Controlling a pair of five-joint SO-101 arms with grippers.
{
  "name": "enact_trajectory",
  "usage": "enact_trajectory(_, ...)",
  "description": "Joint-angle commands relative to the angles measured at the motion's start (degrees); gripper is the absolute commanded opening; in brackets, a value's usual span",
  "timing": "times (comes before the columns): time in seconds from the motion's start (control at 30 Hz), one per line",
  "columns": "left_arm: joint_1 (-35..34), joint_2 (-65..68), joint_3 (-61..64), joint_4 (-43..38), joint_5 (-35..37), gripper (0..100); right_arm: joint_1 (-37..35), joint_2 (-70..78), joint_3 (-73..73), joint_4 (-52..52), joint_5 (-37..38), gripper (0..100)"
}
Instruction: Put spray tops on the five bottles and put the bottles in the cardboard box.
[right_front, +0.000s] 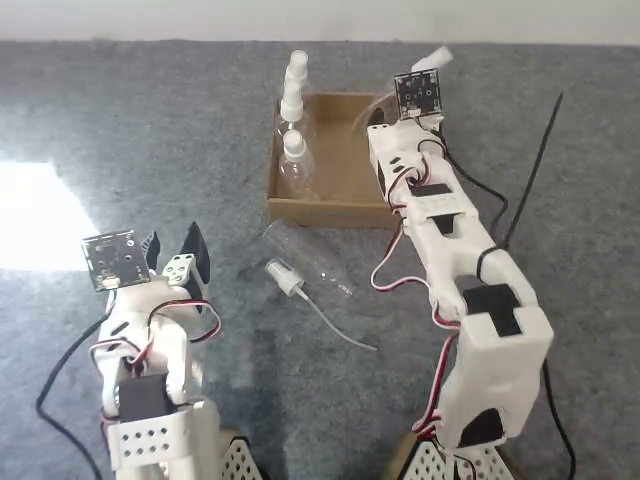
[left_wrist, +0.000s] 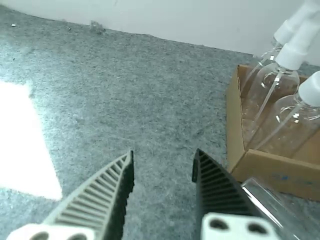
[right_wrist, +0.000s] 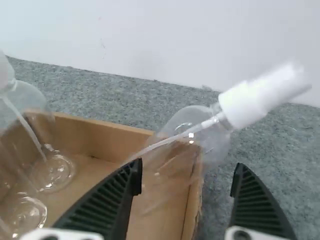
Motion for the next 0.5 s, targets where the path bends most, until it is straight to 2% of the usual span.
enact_trajectory(0.0, 0.18, -0.62, -0.75, -1.76, -0.79, 18, 0.4, -7.69, 1.76, 0.13, 0.0, 25.1)
enact_trajectory(0.47, 0.18, -0.62, -0.75, -1.76, -0.79, 18, -1.27, -9.36, 3.34, 0.31, -0.7, 25.0)
